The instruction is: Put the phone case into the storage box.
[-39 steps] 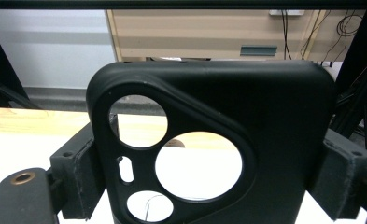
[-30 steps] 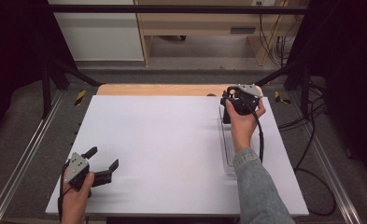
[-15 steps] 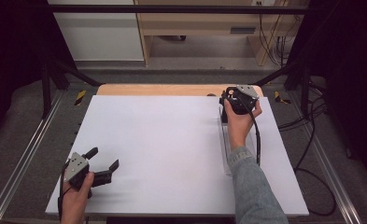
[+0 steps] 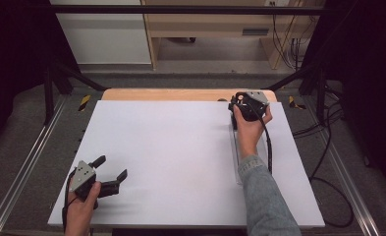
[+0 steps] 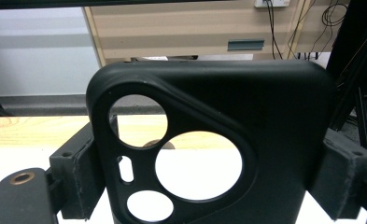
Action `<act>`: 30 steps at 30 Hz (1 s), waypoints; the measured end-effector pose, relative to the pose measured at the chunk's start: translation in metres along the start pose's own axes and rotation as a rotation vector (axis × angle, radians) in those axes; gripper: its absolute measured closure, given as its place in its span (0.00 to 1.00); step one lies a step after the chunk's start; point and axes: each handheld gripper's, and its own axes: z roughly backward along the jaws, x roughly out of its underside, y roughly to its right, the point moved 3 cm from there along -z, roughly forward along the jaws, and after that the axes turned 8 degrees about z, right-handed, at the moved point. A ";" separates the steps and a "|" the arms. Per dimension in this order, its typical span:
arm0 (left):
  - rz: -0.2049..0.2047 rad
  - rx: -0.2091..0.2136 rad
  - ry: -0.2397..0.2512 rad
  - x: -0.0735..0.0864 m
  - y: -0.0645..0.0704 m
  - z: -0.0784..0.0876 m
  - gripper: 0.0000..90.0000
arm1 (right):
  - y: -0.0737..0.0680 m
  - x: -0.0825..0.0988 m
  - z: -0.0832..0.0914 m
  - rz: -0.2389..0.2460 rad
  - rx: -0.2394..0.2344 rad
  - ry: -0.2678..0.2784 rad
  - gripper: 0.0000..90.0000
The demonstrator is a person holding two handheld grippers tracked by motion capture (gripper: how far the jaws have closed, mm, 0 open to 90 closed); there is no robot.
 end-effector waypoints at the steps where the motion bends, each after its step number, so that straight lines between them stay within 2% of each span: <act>1: -0.001 0.001 0.000 0.000 0.000 0.000 0.05 | 0.001 0.000 0.000 -0.002 0.002 0.001 0.15; 6: -0.002 0.002 -0.001 0.000 0.001 0.000 0.05 | 0.003 -0.001 -0.001 -0.008 0.024 0.017 0.15; 24: -0.011 0.011 -0.009 0.002 0.003 -0.002 0.05 | 0.004 0.000 -0.007 -0.028 0.027 0.032 0.15; 30: -0.013 0.009 -0.009 0.002 0.003 -0.002 0.05 | 0.004 0.000 -0.008 -0.020 0.026 0.035 0.15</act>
